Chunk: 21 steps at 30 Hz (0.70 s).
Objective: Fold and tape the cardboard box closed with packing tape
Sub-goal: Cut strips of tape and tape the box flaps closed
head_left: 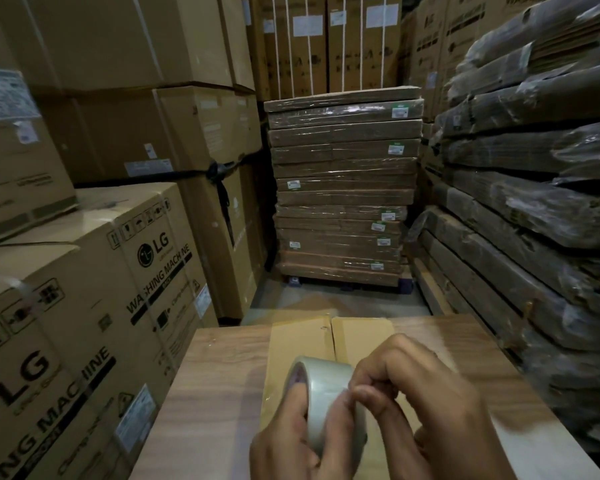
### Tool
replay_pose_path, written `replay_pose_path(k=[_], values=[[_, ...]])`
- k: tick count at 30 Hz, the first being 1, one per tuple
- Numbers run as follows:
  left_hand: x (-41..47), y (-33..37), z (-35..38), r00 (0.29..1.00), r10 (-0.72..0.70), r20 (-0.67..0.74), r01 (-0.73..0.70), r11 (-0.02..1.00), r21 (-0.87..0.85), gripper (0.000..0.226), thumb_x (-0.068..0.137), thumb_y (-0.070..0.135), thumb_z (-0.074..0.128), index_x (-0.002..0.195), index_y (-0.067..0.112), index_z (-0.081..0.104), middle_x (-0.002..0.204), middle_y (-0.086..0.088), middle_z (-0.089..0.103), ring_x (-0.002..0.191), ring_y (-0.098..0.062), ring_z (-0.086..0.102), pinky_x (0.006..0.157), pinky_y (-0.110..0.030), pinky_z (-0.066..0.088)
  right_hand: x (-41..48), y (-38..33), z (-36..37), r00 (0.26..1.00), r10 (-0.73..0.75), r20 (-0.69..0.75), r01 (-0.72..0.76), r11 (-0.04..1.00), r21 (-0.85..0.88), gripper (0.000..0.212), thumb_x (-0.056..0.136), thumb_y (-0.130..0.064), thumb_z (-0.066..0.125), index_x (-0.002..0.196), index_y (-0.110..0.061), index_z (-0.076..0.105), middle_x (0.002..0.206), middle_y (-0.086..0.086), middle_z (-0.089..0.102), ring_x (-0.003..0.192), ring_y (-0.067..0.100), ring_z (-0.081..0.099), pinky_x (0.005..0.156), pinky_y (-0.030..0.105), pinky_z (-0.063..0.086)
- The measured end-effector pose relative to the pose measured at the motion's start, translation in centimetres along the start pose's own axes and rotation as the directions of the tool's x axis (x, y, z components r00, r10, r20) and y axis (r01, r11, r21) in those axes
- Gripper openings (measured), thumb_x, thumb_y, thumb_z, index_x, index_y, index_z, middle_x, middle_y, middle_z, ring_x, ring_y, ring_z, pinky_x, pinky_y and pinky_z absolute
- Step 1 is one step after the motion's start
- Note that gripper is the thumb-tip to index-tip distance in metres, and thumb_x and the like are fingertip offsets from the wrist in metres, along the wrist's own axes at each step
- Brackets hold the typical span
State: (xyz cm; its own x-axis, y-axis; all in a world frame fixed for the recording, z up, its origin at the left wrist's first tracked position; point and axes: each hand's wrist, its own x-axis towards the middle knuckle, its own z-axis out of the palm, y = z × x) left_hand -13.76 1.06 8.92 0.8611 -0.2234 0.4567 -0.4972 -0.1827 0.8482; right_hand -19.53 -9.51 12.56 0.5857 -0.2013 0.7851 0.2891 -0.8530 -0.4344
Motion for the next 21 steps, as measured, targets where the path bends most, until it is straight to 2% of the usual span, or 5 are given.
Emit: replay_pose_path(k=[4, 9, 13, 17, 21], values=[[-0.6, -0.6, -0.3, 0.99, -0.104, 0.096, 0.11, 0.992, -0.063, 0.046, 0.053, 0.07, 0.051, 0.079, 0.033, 0.063, 0.052, 0.01, 0.067, 0.048, -0.006, 0.063, 0.05, -0.016, 0.048, 1.1, 1.8, -0.4, 0.983, 0.147, 0.108, -0.154, 0.987, 0.055, 0.011, 0.081, -0.026, 0.061, 0.07, -0.024, 0.061, 0.069, -0.009, 0.055, 0.065, 0.005, 0.054, 0.058, 0.016, 0.041], [-0.6, -0.9, -0.5, 0.98, -0.149, 0.134, 0.169, 0.975, -0.147, 0.044, 0.052, 0.068, 0.053, 0.082, 0.04, 0.067, 0.054, 0.006, 0.069, 0.051, -0.007, 0.065, 0.052, -0.018, 0.048, 2.5, 2.4, -1.8, 0.842, 0.369, 0.394, -0.456, 0.877, 0.153, 0.007, 0.075, -0.022, 0.079, 0.074, -0.02, 0.072, 0.079, -0.005, 0.066, 0.074, 0.007, 0.063, 0.058, 0.012, 0.042], [-0.2, -0.9, -0.6, 0.982, -0.14, 0.127, 0.159, 0.975, -0.154, 0.04, 0.051, 0.066, 0.06, 0.085, 0.044, 0.065, 0.054, 0.009, 0.069, 0.05, -0.001, 0.064, 0.049, -0.011, 0.045, 2.5, 2.6, -1.9, 0.808, 0.43, 0.403, -0.517, 0.845, 0.136, 0.01, 0.072, -0.016, 0.081, 0.073, -0.017, 0.071, 0.079, -0.009, 0.07, 0.074, 0.002, 0.066, 0.06, 0.014, 0.047], [-0.3, -1.7, -0.6, 0.971, -0.134, 0.198, 0.175, 0.963, -0.205, 0.051, 0.042, 0.061, 0.072, 0.089, 0.047, 0.064, 0.069, 0.009, 0.074, 0.063, -0.01, 0.07, 0.063, -0.023, 0.055, 3.2, 2.2, -2.2, 0.779, 0.471, 0.414, -0.565, 0.813, 0.139, 0.006, 0.076, -0.011, 0.078, 0.075, -0.014, 0.072, 0.074, 0.003, 0.072, 0.066, 0.013, 0.068, 0.06, 0.029, 0.059], [-0.3, -1.5, -0.1, 0.953, -0.066, 0.295, 0.138, 0.964, -0.228, 0.036, 0.048, 0.058, 0.072, 0.082, 0.047, 0.069, 0.072, 0.009, 0.073, 0.062, -0.008, 0.069, 0.058, -0.024, 0.056, 4.0, 2.0, -2.7, 0.801, 0.458, 0.385, -0.537, 0.833, 0.128, 0.007, 0.076, -0.011, 0.078, 0.075, -0.013, 0.072, 0.07, 0.0, 0.072, 0.065, 0.006, 0.069, 0.06, 0.022, 0.056]])
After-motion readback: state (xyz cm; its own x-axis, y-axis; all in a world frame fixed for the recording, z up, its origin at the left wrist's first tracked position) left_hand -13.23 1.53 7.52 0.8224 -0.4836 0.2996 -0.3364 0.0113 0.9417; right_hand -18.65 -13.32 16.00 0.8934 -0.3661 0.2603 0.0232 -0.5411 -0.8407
